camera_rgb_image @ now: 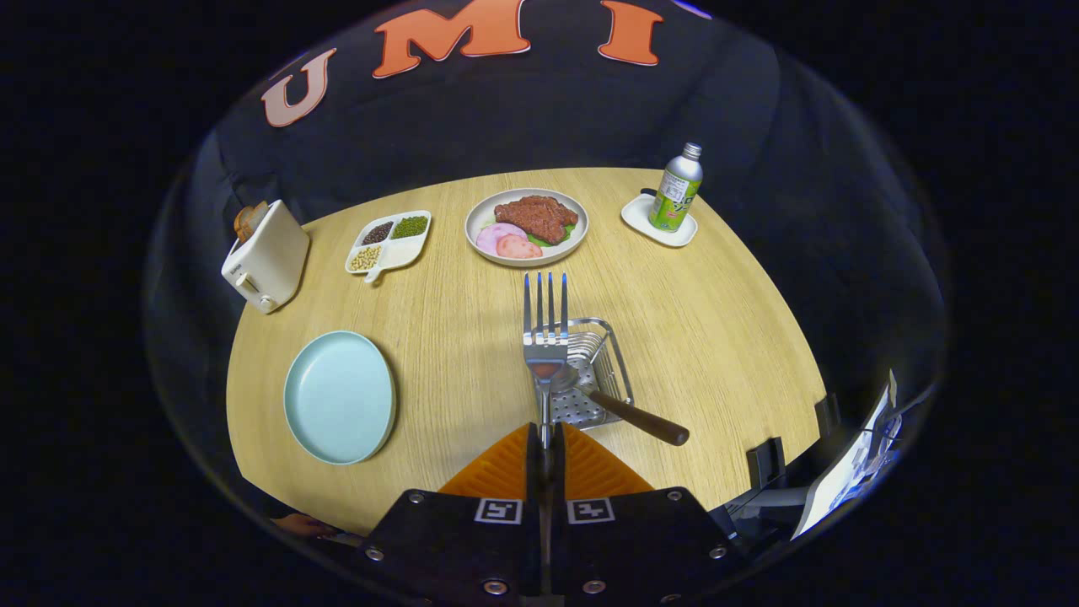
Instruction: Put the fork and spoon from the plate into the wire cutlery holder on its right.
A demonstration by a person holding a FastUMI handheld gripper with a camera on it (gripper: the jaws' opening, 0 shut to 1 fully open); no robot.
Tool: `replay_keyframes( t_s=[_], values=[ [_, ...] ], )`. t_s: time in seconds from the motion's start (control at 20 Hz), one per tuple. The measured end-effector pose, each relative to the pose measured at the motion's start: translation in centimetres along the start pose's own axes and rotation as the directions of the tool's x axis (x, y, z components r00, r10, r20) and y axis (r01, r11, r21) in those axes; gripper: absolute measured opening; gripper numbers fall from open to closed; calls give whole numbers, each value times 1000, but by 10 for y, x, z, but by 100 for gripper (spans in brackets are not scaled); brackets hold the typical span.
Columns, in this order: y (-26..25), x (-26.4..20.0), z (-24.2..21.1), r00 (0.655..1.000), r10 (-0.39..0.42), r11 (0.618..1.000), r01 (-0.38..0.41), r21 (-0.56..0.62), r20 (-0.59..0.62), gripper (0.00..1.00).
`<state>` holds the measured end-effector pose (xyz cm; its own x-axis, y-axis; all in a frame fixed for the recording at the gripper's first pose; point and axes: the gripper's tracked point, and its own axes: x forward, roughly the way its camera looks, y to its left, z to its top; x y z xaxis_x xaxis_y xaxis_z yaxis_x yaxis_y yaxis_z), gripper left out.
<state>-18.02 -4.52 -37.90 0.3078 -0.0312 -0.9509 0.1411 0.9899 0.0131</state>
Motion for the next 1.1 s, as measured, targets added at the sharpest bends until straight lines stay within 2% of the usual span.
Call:
replay_keyframes(
  t_s=[0.2,0.4,0.6,0.75,0.9,1.0,1.1],
  values=[
    [-13,7,-7,1000,3,1000,-4,-5,-30,6],
    [-19,8,0,998,39,999,-40,-28,-46,9],
    [-20,3,27,998,63,997,-62,-41,18,9],
    [-12,-9,61,986,101,994,-96,-43,132,11],
    [-2,-32,105,944,129,992,-122,-44,302,16],
    [-5,-51,132,905,95,995,-80,-54,415,26],
    [-5,-76,164,841,62,997,-32,-65,537,46]
  ],
)
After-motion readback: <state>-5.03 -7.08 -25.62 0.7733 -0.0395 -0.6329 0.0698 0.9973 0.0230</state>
